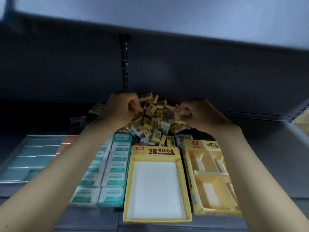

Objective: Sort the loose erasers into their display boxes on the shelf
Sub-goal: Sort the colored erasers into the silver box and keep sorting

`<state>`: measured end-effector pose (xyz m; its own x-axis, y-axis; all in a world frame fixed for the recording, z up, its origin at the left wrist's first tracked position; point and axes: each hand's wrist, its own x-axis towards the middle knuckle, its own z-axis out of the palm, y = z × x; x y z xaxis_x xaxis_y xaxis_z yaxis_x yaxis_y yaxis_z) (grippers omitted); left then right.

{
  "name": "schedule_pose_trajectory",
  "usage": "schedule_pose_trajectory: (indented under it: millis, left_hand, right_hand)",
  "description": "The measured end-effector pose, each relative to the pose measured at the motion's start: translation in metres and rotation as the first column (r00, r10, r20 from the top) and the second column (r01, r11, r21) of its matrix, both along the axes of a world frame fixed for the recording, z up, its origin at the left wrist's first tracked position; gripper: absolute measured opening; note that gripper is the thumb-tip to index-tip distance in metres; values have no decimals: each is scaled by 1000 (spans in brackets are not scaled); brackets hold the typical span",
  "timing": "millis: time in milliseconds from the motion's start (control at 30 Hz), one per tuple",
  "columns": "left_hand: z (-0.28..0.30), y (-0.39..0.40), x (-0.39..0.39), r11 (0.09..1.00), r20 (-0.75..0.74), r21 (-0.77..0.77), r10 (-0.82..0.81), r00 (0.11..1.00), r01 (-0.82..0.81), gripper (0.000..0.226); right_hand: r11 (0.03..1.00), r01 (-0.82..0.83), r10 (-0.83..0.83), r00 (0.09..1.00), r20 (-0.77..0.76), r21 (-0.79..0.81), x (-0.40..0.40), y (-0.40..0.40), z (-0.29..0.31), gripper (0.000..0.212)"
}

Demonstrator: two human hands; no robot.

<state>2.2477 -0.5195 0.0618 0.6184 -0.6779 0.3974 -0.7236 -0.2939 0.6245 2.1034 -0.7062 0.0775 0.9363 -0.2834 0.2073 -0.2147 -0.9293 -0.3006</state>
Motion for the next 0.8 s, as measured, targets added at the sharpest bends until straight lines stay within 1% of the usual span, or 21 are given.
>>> schedule_pose_trajectory:
  millis: [67, 133, 167, 233, 333, 467, 600, 700, 800]
  left_hand:
    - [2, 22, -2, 999, -100, -38, 28, 995, -32, 28]
    - [2, 45, -4, 996, -195, -84, 10, 981, -27, 20]
    - [3, 57, -4, 993, -229, -113, -7, 973, -19, 15]
    - [5, 82, -3, 991, -227, -128, 13, 974, -43, 14]
    - [5, 119, 5, 987, -201, -87, 117, 973, -137, 21]
    - [-2, 163, 22, 977, -209, -59, 186, 960, -203, 22]
    - [-14, 187, 37, 978, -275, -67, 171, 946, -196, 31]
    - [-21, 201, 43, 983, -301, -75, 136, 944, -166, 35]
    - [-24, 215, 50, 981, -292, -77, 149, 945, -178, 27]
  right_hand:
    - [1000, 4, -5, 1000, -22, -19, 7, 21, 3, 9]
    - [1000, 14, -15, 999, -43, -17, 13, 46, 6, 11]
    - [1000, 17, -16, 998, -53, 6, 16, 59, 7, 8]
    - [999, 28, -26, 998, -66, 38, 20, 85, 6, 9]
    - [997, 41, -37, 998, -53, 72, 28, 121, -1, 9]
    - [998, 14, -11, 999, -46, 56, 43, 157, -9, 5]
    - [996, -9, 14, 999, -47, 85, 56, 186, -10, 8]
    - [996, 17, -15, 999, -28, 83, 61, 201, -11, 6]
    - [991, 55, -55, 998, -2, 119, 62, 215, -16, 8]
